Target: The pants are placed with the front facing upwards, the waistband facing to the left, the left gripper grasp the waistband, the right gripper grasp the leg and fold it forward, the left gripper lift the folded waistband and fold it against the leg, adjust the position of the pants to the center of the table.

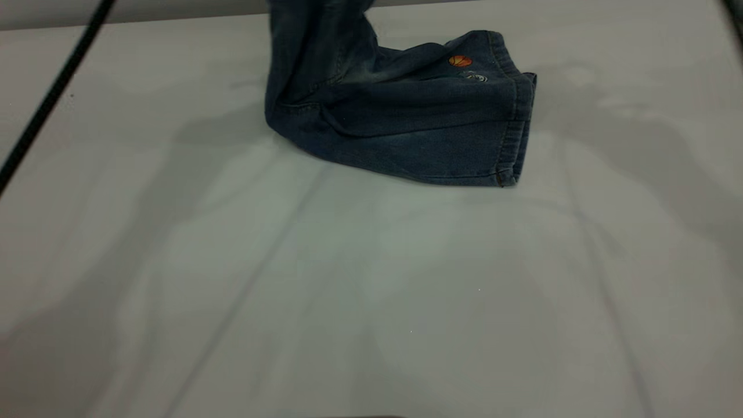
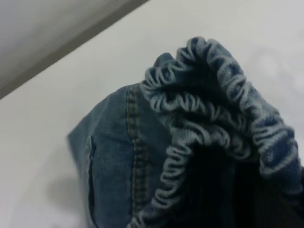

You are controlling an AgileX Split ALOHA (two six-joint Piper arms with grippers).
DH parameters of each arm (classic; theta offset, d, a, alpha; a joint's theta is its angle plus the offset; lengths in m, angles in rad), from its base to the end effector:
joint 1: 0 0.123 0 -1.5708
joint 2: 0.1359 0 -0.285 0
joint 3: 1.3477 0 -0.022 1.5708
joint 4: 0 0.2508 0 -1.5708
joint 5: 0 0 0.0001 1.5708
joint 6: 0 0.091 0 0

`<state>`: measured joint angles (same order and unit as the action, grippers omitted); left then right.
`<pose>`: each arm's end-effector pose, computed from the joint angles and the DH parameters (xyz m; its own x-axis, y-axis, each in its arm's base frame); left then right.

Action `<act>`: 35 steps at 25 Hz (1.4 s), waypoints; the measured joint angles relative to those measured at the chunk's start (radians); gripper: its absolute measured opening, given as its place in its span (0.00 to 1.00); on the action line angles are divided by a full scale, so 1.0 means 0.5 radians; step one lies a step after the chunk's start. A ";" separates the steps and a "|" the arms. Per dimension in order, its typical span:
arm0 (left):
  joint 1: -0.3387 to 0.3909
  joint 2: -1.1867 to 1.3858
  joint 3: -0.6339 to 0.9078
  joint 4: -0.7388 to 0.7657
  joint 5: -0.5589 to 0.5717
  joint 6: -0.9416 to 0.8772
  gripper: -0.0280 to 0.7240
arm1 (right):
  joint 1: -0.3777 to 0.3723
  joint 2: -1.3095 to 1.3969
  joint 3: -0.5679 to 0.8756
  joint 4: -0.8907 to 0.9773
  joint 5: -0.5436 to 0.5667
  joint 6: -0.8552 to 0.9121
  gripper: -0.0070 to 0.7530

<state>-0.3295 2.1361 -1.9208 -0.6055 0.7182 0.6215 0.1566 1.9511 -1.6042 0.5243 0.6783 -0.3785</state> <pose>0.4592 -0.1931 0.2729 -0.5608 0.3295 -0.7596 0.6442 0.7499 -0.1504 0.4345 0.0976 0.2617 -0.7690 -0.0786 -0.6344 -0.3145 0.9105 0.2684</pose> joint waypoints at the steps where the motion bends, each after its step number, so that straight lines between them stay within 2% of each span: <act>1: -0.038 0.003 0.000 0.000 -0.007 0.000 0.14 | -0.027 -0.035 0.000 0.000 0.002 0.000 0.73; 5: -0.174 0.054 0.000 -0.008 -0.051 0.004 0.14 | -0.095 -0.161 0.000 0.000 0.013 0.000 0.73; 12: -0.359 0.263 0.000 -0.021 -0.202 0.006 0.14 | -0.110 -0.301 0.000 0.000 0.037 0.000 0.73; 15: -0.415 0.348 0.000 -0.030 -0.246 0.006 0.18 | -0.110 -0.330 0.002 0.000 0.066 0.000 0.73; 18: -0.458 0.403 0.000 -0.035 -0.248 0.005 0.29 | -0.110 -0.344 0.002 0.000 0.108 0.000 0.73; 22: -0.476 0.407 0.000 -0.043 -0.250 0.005 0.53 | -0.110 -0.343 0.002 0.000 0.151 0.000 0.73; 26: -0.476 0.304 0.000 0.160 -0.196 0.005 0.72 | -0.110 -0.343 0.002 -0.002 0.190 0.000 0.73; 29: -0.476 0.238 -0.030 0.449 -0.028 -0.102 0.75 | -0.110 -0.343 0.002 -0.008 0.209 0.000 0.73; 32: -0.476 0.233 -0.044 0.727 0.150 -0.385 0.76 | -0.110 -0.343 0.002 -0.008 0.209 0.000 0.73; 35: -0.474 0.250 -0.044 0.923 0.195 -0.586 0.76 | -0.110 -0.343 0.002 -0.008 0.209 0.000 0.73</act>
<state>-0.5664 2.2609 -1.9428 -0.1441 0.8159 0.3287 0.1018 1.7795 -1.6031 0.5205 0.7829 -0.3785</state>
